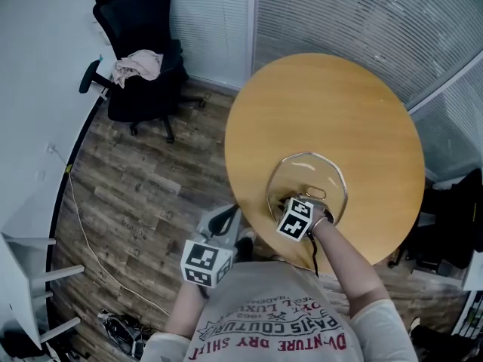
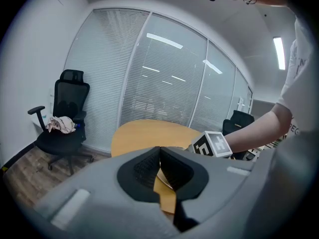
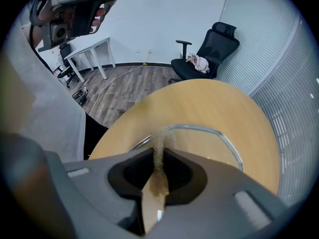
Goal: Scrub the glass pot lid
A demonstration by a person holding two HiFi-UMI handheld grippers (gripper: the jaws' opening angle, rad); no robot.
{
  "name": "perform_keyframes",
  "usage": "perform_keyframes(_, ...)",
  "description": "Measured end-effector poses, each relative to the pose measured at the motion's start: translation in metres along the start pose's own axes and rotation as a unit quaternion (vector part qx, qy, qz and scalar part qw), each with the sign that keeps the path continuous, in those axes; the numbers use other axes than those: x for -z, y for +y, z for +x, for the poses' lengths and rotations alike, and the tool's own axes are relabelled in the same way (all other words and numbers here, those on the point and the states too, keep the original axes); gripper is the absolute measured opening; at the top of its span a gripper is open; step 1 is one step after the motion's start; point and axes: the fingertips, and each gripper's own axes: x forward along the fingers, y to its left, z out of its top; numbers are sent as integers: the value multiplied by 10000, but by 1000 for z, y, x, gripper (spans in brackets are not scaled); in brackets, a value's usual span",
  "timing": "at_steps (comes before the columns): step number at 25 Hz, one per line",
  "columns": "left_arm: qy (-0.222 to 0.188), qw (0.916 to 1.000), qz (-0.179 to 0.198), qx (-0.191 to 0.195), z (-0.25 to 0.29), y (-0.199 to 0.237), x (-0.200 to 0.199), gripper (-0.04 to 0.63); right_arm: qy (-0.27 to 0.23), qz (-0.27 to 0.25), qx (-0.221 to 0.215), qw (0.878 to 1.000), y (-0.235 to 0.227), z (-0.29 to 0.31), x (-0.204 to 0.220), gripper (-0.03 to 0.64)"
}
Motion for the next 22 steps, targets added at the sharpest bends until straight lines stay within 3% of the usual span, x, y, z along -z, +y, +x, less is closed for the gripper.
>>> perform_keyframes(12, 82, 9998, -104, -153, -17, -34, 20, 8, -187, -71, -373, 9991, 47, -11, 27, 58)
perform_keyframes(22, 45, 10000, 5, -64, -12, -53, 8, 8, -293, -75, -624, 9976, 66, -27, 50, 58)
